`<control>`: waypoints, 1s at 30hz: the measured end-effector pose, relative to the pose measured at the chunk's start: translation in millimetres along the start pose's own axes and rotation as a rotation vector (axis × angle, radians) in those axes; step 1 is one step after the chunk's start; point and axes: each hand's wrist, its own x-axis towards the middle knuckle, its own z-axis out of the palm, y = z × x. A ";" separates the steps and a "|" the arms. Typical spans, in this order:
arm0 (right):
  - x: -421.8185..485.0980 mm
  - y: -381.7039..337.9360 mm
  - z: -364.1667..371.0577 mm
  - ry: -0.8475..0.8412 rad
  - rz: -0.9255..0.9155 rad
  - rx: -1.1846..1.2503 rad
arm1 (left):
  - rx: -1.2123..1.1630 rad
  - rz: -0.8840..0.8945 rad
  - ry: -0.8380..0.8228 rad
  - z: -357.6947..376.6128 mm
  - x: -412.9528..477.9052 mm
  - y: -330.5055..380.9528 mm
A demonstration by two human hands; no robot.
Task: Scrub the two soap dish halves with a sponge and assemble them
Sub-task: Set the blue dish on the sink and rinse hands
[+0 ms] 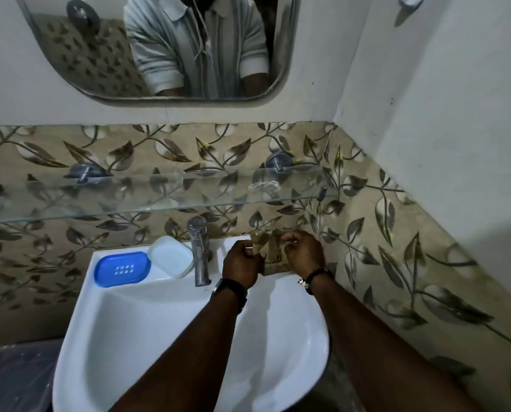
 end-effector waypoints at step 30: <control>-31.0 24.6 12.3 0.086 -0.399 -0.480 | 1.026 0.764 -0.213 9.2 -3.7 7.3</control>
